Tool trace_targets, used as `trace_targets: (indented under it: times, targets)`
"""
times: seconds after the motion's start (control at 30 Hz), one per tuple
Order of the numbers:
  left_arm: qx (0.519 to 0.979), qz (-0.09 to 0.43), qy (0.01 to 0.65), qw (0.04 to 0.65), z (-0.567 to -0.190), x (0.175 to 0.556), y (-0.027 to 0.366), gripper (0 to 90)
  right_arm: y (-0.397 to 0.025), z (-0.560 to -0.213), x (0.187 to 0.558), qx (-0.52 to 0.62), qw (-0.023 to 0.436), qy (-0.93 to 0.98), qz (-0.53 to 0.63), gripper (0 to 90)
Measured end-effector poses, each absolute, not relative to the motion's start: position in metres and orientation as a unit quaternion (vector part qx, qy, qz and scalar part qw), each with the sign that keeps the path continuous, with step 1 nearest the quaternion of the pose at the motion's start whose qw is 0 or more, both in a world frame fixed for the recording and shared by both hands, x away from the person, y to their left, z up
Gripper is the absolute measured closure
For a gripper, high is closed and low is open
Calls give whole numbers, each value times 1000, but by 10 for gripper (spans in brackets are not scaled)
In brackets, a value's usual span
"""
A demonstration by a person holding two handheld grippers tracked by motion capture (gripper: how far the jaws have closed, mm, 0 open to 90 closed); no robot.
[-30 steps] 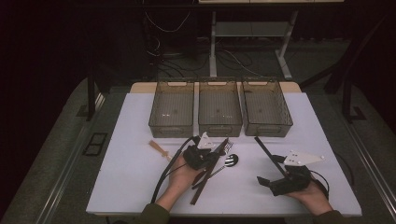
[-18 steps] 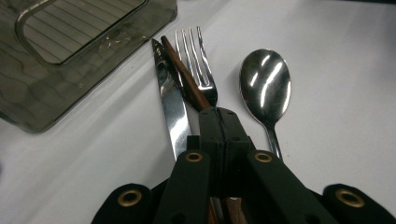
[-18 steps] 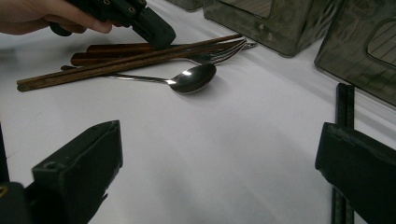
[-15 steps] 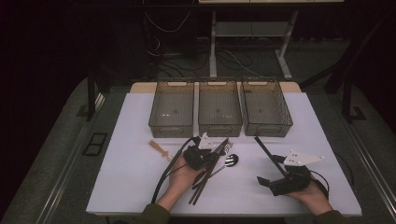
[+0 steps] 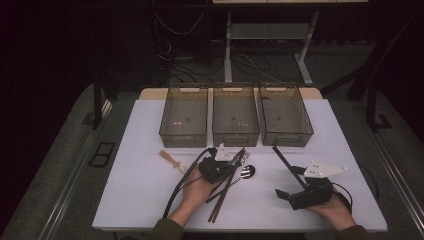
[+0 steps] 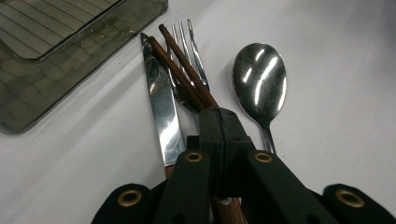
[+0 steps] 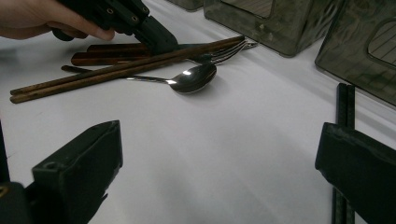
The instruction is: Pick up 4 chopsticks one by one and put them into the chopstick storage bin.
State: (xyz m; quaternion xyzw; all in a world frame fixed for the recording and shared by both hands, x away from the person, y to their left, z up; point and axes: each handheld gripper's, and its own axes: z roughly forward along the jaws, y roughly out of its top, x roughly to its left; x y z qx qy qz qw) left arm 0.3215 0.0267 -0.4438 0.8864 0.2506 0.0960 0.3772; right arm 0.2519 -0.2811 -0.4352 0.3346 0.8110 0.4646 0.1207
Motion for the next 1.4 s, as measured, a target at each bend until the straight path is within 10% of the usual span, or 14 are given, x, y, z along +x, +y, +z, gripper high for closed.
trace_targets:
  times: [1.0,1.4]
  targets:
    - [886,88,241,385,-443,318,20,882,-281,-435,252,335,121,810,465,10]
    - [879,89,261,390,-441,317,19,624,-282,-435,252,334,122,810,467,10]
